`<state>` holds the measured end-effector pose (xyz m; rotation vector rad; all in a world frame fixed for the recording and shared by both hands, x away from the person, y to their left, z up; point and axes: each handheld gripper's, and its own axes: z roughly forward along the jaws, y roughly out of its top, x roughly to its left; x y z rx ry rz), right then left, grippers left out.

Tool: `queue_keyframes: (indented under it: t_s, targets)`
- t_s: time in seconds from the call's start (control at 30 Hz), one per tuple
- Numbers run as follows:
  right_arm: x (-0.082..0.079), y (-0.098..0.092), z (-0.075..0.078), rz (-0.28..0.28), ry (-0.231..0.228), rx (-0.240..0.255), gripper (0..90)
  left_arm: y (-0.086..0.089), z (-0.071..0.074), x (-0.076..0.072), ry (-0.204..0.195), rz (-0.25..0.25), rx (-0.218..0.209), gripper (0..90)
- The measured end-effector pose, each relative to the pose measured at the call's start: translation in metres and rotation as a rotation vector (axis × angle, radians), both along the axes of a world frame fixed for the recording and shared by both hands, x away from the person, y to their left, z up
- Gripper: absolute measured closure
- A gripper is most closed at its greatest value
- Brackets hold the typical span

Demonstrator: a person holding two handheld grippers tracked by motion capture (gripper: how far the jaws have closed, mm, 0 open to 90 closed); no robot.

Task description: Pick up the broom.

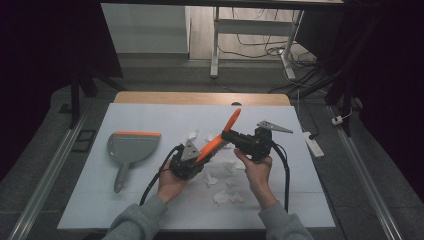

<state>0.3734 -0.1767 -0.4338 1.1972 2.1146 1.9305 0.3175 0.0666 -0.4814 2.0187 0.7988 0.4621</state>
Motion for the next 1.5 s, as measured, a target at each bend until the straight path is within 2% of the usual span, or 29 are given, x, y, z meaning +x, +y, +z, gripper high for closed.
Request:
queue_keyframes:
  t_s: [0.1,0.2,0.23,0.33,0.4,0.43,0.47,0.63,0.67,0.7,0.8,0.93,1.0,1.07,1.13,1.27,1.3,1.33,1.4,1.5]
  targets:
    - [0.000,0.001,0.002,0.007,-0.009,-0.020,67.0,0.004,0.003,0.001,0.012,-0.016,-0.005,79.5]
    - [0.000,-0.001,0.005,0.018,-0.025,-0.030,51.1,0.009,0.005,0.001,0.021,-0.016,-0.003,79.7]
    - [0.000,-0.001,0.006,0.028,-0.025,-0.034,49.8,0.016,0.007,0.003,0.046,-0.028,-0.004,79.7]
    - [-0.004,-0.004,0.010,0.061,-0.072,-0.101,43.8,0.026,0.010,0.002,0.067,-0.030,-0.002,79.7]
    - [-0.005,-0.005,0.012,0.076,-0.075,-0.145,41.7,0.032,0.012,0.002,0.075,-0.036,0.001,79.6]
    - [-0.005,-0.005,0.012,0.076,-0.075,-0.145,41.7,0.032,0.012,0.002,0.075,-0.036,0.001,79.6]
    - [-0.005,-0.008,0.013,0.092,-0.071,-0.166,39.9,0.037,0.014,0.001,0.085,-0.047,0.007,79.6]
    - [-0.005,-0.012,0.012,0.103,-0.068,-0.251,36.9,0.046,0.021,0.001,0.114,-0.082,0.036,79.4]
    - [-0.005,-0.012,0.012,0.103,-0.068,-0.251,36.9,0.046,0.021,0.001,0.114,-0.082,0.036,79.4]
    - [-0.005,-0.014,0.013,0.106,-0.074,-0.280,35.4,0.050,0.024,0.001,0.122,-0.093,0.036,79.4]
    - [-0.007,-0.017,0.015,0.100,-0.092,-0.306,32.4,0.052,0.023,0.001,0.140,-0.110,0.044,79.5]
    - [-0.009,-0.023,0.018,0.103,-0.101,-0.326,30.4,0.051,0.018,0.001,0.171,-0.149,0.103,79.4]
    - [-0.010,-0.027,0.021,0.105,-0.107,-0.360,28.9,0.050,0.017,0.002,0.184,-0.166,0.114,79.4]
    - [-0.011,-0.029,0.022,0.106,-0.112,-0.372,28.2,0.049,0.016,0.002,0.201,-0.179,0.116,79.4]
    - [-0.013,-0.030,0.025,0.113,-0.120,-0.382,28.0,0.049,0.016,0.003,0.209,-0.196,0.139,79.4]
    - [-0.017,-0.030,0.032,0.147,-0.139,-0.401,28.3,0.049,0.017,0.003,0.242,-0.241,0.173,79.4]
    - [-0.020,-0.028,0.035,0.179,-0.158,-0.417,32.1,0.049,0.017,0.003,0.250,-0.252,0.178,79.4]
    - [-0.020,-0.028,0.035,0.179,-0.158,-0.417,32.1,0.048,0.016,0.002,0.255,-0.257,0.189,79.4]
    - [-0.024,-0.023,0.037,0.214,-0.181,-0.454,32.7,0.046,0.016,0.001,0.263,-0.270,0.210,79.4]
    - [-0.027,-0.012,0.036,0.262,-0.183,-0.517,31.4,0.042,0.015,0.000,0.268,-0.296,0.235,79.4]
